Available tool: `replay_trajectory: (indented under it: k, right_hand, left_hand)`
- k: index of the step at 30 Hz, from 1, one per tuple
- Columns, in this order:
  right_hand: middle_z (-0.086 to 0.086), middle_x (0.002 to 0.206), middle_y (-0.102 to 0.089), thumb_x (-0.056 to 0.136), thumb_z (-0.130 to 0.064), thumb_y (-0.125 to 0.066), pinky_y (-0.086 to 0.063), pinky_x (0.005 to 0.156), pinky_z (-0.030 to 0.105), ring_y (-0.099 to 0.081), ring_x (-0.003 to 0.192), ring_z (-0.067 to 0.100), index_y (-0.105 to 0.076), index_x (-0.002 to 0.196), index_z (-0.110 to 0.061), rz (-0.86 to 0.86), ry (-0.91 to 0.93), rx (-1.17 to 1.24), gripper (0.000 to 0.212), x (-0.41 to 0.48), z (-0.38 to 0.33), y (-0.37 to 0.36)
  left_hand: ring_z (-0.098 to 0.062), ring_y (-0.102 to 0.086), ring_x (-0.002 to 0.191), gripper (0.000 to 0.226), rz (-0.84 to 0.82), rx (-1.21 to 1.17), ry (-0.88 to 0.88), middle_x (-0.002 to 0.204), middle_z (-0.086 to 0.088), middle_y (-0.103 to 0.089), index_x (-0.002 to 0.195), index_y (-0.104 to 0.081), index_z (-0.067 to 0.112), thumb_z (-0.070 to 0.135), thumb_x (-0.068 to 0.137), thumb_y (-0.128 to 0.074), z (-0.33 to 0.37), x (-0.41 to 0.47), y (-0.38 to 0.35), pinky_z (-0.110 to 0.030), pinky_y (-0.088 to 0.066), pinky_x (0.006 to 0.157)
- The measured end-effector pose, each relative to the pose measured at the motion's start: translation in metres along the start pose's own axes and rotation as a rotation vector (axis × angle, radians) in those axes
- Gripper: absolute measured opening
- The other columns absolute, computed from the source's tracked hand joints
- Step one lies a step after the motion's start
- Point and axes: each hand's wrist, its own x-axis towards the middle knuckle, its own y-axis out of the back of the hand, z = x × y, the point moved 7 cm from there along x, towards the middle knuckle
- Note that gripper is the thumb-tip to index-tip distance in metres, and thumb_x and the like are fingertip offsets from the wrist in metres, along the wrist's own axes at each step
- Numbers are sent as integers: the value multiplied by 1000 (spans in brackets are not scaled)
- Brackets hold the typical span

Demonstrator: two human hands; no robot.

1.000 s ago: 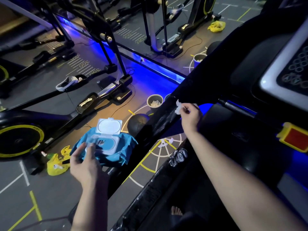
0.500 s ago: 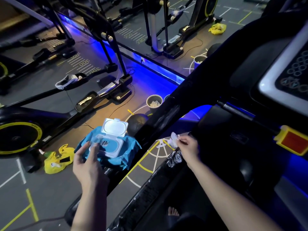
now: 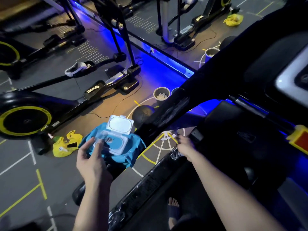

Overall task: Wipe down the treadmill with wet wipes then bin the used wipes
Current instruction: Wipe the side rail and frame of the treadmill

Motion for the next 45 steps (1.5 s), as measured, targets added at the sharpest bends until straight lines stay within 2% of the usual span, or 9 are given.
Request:
replay_trajectory:
  k: [3,8,13,16,26,32,35,40,45]
  right_hand:
    - [-5,100,-74,83,-9,-55,-57,67,26,-70,88,19,-73,98,-48,65,-37,-19,45,-16,9,6]
    - [7,110,-66,91,-2,-62,-40,50,2,-60,85,13,-71,120,-22,87,-50,114,36,-64,11,14]
    - [10,111,-75,86,15,-50,-50,90,27,-65,95,14,-76,88,-23,108,-75,255,47,-88,18,21]
    - [13,123,-68,91,16,-48,-45,103,32,-62,111,20,-67,123,-2,158,-89,316,42,-104,16,27]
    - [7,110,-75,98,-2,-55,-58,69,29,-72,100,27,-73,101,-23,142,283,561,28,-232,-137,-19]
    - [-7,90,-72,93,-18,-70,-57,72,30,-68,82,9,-75,97,-26,473,746,211,11,-365,-235,-21]
    - [-8,87,-60,86,-22,-77,-51,68,27,-59,77,6,-75,91,-23,592,988,-186,5,-422,-258,-46]
    - [-9,90,-48,90,-26,-73,-53,77,37,-56,75,3,-75,96,-30,308,694,-409,8,-432,-226,-79]
    - [-8,93,-44,90,-25,-72,-53,79,35,-58,78,10,-78,105,-36,484,617,-376,20,-455,-200,-73]
  left_hand:
    - [-21,-63,74,28,-6,-17,15,77,-6,-68,117,-75,24,19,90,-82,1,-6,1,-45,-52,81]
    - [-15,-62,67,28,-37,-11,39,76,-8,-66,119,-73,18,12,93,-78,-2,-16,1,-36,-53,75]
    - [-14,-63,65,23,-87,-15,77,75,-6,-66,114,-73,21,12,93,-78,-5,-22,7,-39,-54,76]
    - [-13,-63,64,21,-123,-28,91,74,-4,-66,111,-73,23,13,94,-78,-3,-23,12,-40,-53,76]
    - [-19,-70,79,18,-346,1,0,110,-16,-74,111,-73,19,18,94,-79,43,-22,48,-43,-59,77]
    - [-46,-69,108,32,-480,-7,-65,119,-13,-73,106,-74,29,43,79,-84,66,-22,72,-70,-55,95]
    - [-35,-70,115,31,-558,6,-148,120,1,-73,113,-73,30,36,84,-83,78,-29,79,-64,-54,101]
    - [-14,-67,120,35,-674,-27,-183,122,13,-73,123,-71,25,7,94,-77,80,-47,86,-48,-52,111]
    - [-5,-67,116,36,-806,32,-291,119,16,-73,123,-71,21,4,92,-78,88,-72,90,-29,-52,105]
